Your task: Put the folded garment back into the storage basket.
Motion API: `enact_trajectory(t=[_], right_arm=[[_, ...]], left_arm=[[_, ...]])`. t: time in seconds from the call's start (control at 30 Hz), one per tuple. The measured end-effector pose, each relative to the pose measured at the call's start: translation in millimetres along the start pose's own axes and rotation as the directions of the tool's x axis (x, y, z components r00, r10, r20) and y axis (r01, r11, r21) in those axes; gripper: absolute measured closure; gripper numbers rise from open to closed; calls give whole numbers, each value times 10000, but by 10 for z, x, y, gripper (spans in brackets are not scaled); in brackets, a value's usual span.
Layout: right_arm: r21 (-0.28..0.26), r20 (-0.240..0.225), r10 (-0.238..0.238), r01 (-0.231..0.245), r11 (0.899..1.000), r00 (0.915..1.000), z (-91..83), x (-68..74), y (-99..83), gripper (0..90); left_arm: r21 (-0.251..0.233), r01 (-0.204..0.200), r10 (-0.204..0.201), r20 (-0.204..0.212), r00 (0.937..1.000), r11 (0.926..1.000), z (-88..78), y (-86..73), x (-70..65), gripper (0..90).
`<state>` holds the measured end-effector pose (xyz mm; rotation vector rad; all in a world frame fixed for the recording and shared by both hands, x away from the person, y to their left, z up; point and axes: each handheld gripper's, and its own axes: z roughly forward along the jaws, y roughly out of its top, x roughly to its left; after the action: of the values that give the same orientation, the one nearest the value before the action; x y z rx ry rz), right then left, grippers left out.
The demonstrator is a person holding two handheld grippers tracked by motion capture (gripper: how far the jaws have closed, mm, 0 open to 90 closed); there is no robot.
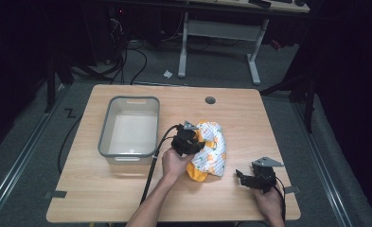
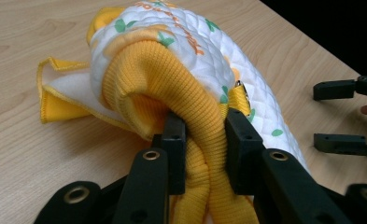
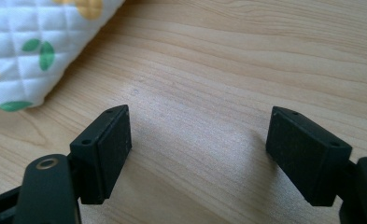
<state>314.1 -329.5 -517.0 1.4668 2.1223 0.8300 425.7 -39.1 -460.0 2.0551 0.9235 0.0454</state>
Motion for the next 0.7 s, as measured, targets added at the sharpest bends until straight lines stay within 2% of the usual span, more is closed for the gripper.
enact_trajectory(t=[0.33, 0.7], right_arm=[[2, 1, 0, 0, 10000, 10000, 0, 0, 0, 226], [0, 4, -1, 1, 10000, 10000, 0, -1, 0, 226]], left_arm=[[-528, 16, -6, 185, 9998, 9986, -282, 7, 45, 725], [-806, 3, 19, 274, 9996, 9967, -517, 13, 103, 725]])
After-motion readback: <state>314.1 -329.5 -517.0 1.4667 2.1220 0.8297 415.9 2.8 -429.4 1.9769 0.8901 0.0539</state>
